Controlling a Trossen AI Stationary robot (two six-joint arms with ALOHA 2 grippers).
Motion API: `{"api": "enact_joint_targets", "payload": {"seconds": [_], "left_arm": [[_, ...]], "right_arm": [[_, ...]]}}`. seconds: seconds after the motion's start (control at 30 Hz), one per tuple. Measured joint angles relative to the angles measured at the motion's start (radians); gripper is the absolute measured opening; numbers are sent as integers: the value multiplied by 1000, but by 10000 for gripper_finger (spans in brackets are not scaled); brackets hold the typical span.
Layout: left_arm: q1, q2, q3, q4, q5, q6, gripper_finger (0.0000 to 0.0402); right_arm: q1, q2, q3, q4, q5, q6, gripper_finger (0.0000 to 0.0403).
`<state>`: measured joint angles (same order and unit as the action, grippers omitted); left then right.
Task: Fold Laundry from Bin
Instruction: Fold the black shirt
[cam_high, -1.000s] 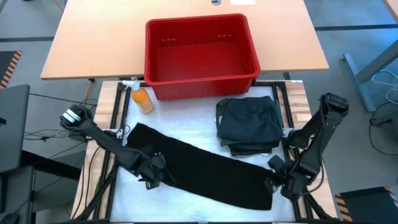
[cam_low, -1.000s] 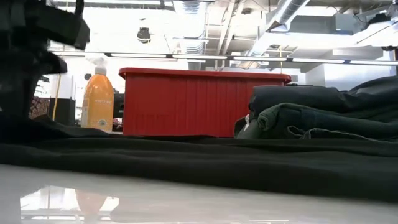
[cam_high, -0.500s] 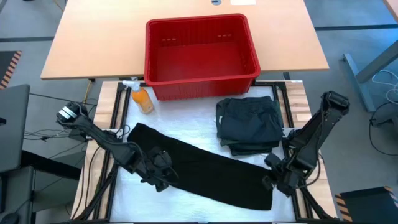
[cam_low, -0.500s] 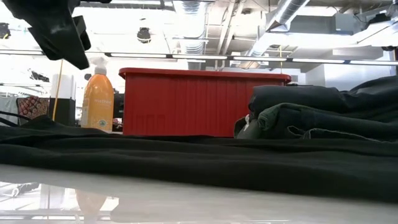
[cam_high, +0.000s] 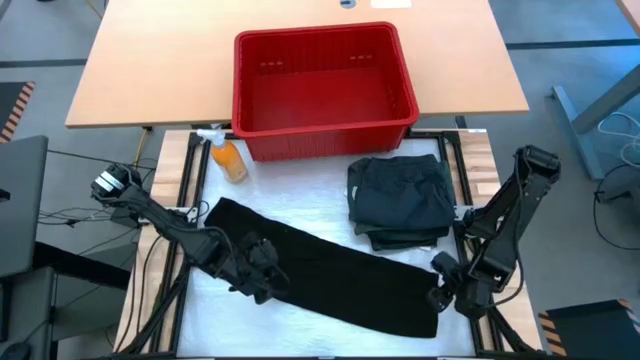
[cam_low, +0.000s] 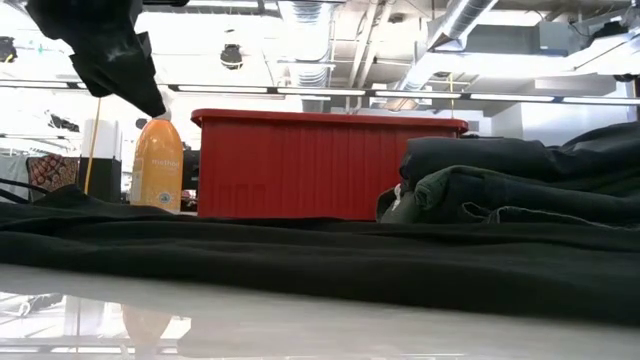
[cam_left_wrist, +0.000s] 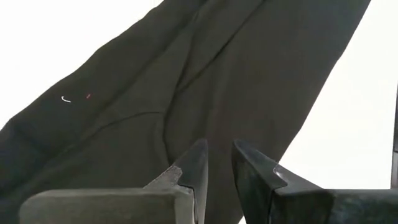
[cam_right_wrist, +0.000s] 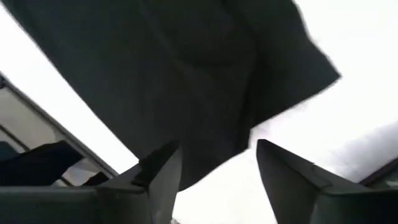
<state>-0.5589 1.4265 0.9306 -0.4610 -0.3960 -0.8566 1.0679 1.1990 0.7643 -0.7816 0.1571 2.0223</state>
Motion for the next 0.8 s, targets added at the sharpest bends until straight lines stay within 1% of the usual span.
{"api": "enact_joint_targets", "payload": {"seconds": [0.07, 0.17, 0.33, 0.43, 0.5, 0.57, 0.7, 0.73, 0.8], "left_arm": [[1, 0, 0, 0, 3, 0, 62], [0, 0, 0, -1, 6, 0, 62], [0, 0, 1, -1, 7, 0, 62], [0, 0, 1, -3, 7, 1, 62], [0, 0, 1, -4, 7, 1, 62], [0, 0, 0, -4, 7, 1, 62], [0, -1, 0, -4, 7, 1, 62], [0, -1, 1, -4, 7, 1, 62], [0, -1, 1, -4, 7, 1, 62]], "right_arm": [[-3, 12, 0, 21, -1, -12, 248], [0, 43, 0, 27, -2, -29, 246], [0, 106, 0, 37, -10, -47, 228], [-4, 135, 0, 59, -13, -66, 207], [-4, 149, 0, 72, -21, -76, 182], [-4, 159, 0, 87, -29, -92, 145], [-4, 161, 0, 92, -29, -112, 41], [-4, 159, 0, 89, -29, -113, 24], [-4, 149, 0, 90, -36, -115, 19]]}}
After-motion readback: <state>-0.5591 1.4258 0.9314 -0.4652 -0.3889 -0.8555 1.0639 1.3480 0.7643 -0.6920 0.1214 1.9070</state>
